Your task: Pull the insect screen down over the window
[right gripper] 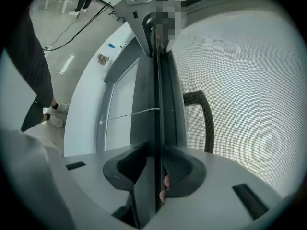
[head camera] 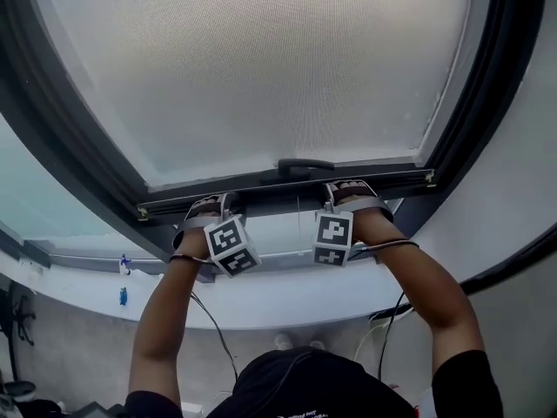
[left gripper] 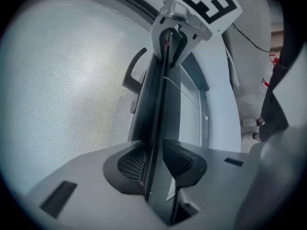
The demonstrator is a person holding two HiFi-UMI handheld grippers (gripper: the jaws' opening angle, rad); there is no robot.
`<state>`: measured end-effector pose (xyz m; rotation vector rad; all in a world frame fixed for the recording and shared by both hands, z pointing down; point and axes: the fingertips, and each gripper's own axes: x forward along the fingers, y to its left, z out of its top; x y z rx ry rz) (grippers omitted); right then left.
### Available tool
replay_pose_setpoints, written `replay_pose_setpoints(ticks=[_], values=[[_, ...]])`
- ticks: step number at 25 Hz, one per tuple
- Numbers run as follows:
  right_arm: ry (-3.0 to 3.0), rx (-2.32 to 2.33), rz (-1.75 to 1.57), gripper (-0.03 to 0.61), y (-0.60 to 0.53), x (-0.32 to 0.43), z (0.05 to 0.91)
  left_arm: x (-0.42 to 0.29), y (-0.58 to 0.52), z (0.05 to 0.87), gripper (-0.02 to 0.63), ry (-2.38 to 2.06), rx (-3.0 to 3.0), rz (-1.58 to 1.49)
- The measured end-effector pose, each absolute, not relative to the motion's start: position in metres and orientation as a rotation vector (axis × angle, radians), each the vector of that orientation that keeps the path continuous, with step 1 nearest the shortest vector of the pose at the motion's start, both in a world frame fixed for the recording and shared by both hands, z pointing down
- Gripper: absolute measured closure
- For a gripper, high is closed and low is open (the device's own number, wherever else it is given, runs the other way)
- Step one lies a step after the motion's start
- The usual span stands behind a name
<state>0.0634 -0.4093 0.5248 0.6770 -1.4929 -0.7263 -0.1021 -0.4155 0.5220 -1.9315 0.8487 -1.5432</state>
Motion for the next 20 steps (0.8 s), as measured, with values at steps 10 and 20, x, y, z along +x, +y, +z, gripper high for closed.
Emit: replay_pose_setpoints(ticks=[10, 20], values=[[-1.56, 0.757, -0.751, 0.47, -0.4, 0.064, 0.504, -0.1, -0.405, 0.513, 0.509, 0.953, -2.082, -1.468], [-1.927, 1.193, -0.734, 0.501, -0.355, 0.068, 0.443, -0.093, -0.368, 0.44, 0.563, 1.438, -2.414, -0.717]])
